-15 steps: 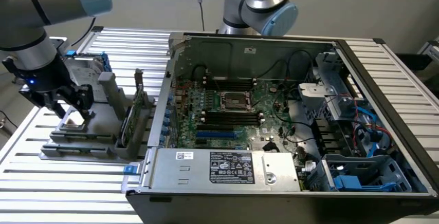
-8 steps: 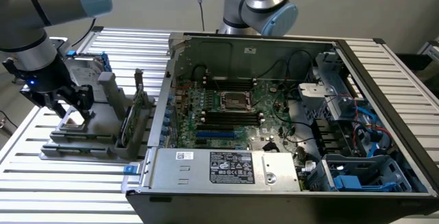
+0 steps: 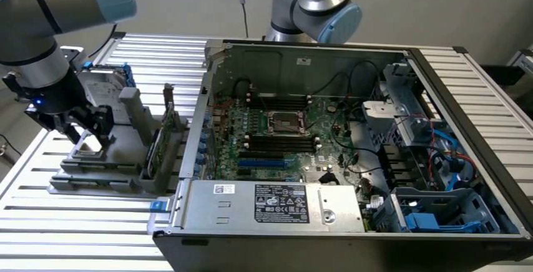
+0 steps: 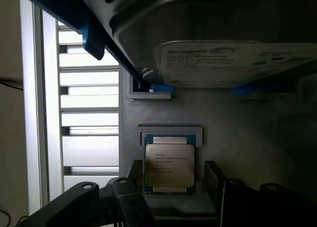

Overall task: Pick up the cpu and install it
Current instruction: 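Pick up the cpu and move it towards the insertion slot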

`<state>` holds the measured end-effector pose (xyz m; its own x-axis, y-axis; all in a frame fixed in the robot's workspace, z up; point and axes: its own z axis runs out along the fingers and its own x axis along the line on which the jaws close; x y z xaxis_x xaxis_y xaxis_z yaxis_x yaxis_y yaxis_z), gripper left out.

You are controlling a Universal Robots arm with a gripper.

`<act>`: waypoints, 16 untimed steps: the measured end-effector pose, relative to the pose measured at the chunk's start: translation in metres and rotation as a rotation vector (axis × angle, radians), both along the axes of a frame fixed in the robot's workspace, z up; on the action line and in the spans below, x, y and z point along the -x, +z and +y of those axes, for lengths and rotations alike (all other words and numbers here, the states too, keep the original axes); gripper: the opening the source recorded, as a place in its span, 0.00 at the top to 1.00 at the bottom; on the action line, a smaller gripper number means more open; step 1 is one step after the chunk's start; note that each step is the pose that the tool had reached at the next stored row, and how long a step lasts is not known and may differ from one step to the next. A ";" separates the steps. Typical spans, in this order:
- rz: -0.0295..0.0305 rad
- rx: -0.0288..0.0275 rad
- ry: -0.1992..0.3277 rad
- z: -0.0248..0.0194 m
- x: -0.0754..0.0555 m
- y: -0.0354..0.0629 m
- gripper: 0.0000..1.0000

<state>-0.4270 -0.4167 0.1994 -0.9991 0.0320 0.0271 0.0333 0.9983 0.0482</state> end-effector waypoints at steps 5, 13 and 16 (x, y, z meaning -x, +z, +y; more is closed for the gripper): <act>0.0043 -0.0026 -0.007 -0.0010 0.000 -0.0015 0.38; 0.0083 -0.0055 -0.012 -0.0012 -0.001 -0.0067 0.38; 0.0100 -0.0061 -0.014 -0.0012 -0.001 -0.0094 0.38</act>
<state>-0.4260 -0.4179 0.1900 -0.9983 0.0454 0.0373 0.0473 0.9974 0.0539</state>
